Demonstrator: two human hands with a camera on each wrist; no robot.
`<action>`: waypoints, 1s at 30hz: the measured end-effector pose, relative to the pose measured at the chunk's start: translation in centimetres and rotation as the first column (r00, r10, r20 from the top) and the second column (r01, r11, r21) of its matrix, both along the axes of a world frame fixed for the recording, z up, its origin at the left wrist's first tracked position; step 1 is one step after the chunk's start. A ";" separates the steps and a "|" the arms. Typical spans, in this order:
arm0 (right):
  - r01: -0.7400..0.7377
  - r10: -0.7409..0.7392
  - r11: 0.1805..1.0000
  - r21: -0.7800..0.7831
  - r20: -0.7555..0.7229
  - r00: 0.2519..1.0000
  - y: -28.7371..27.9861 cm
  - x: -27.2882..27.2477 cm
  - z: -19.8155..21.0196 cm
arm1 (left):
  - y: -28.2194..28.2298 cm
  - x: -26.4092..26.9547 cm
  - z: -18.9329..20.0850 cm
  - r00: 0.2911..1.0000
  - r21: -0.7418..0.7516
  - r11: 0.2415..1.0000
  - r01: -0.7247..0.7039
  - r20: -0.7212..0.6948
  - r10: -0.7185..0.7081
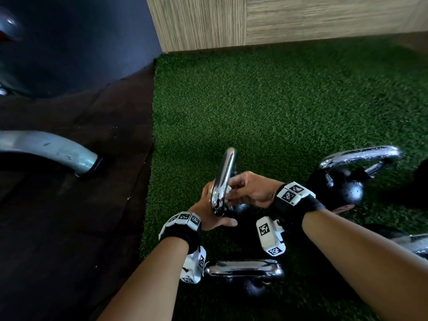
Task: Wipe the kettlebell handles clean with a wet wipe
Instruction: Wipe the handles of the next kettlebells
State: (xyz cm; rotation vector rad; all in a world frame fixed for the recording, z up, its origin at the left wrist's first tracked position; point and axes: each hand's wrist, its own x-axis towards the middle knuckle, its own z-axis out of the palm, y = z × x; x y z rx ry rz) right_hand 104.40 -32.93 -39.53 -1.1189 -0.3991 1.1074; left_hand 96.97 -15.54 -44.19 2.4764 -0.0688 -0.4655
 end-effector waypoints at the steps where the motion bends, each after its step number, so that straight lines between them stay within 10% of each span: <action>1: -0.008 0.008 1.000 0.004 -0.001 1.000 0.0 -0.1 0.0 | -0.1 -0.1 0.0 1.000 -0.004 1.000 -0.006 0.017 0.006; 8: 0.334 -0.315 0.936 0.115 -0.155 0.936 -0.1 0.6 -0.3 | -0.6 -0.8 1.2 0.999 -0.002 0.999 -0.051 0.015 0.051; 13: 0.438 -0.436 0.899 0.003 0.106 0.894 0.2 0.9 0.0 | -0.8 -1.0 1.7 0.997 0.015 0.997 -0.071 -0.014 0.071; 23: 0.759 -0.331 0.651 -0.025 0.890 0.313 0.0 1.1 1.6 | -0.3 -1.3 1.2 0.993 -0.096 0.989 -0.117 -0.033 0.114; 30: 0.802 -0.265 0.597 -0.005 0.943 0.203 0.6 2.1 2.3 | -0.2 -1.3 1.3 0.992 -0.121 0.985 -0.125 -0.033 0.122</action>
